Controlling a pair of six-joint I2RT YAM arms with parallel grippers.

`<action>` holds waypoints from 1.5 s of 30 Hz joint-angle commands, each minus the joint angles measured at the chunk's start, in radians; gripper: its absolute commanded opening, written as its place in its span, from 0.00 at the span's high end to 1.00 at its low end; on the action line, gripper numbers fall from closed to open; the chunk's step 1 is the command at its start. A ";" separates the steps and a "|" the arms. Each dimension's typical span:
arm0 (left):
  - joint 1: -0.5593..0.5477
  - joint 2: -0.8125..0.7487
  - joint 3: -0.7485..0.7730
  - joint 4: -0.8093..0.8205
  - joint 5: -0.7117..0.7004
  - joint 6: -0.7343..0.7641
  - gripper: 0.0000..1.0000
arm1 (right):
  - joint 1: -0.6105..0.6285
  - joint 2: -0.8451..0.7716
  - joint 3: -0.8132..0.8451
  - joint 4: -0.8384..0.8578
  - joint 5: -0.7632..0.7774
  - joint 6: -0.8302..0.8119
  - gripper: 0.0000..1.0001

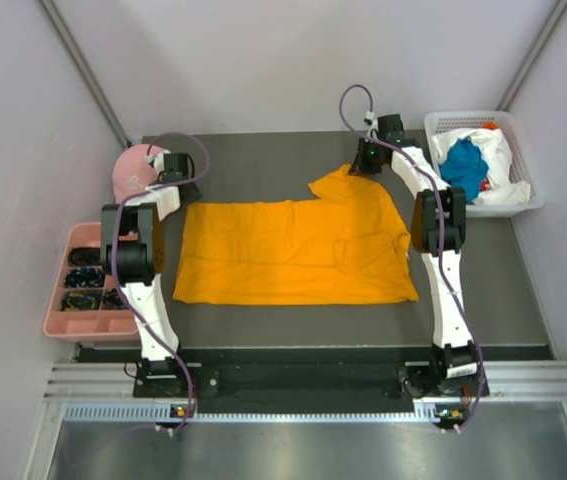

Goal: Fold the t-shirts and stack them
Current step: Grap the side of the flattened tshirt furthest away from the robot with both arms

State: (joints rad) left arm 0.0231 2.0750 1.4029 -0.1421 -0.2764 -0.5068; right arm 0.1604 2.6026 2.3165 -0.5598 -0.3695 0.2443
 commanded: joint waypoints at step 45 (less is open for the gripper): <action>-0.020 -0.070 -0.076 -0.033 0.054 -0.058 1.00 | -0.027 -0.213 -0.089 0.009 0.078 -0.046 1.00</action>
State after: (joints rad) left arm 0.0067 2.0369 1.3464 -0.1417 -0.2543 -0.5514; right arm 0.1467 2.5259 2.2292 -0.5465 -0.3202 0.2241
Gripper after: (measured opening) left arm 0.012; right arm 0.007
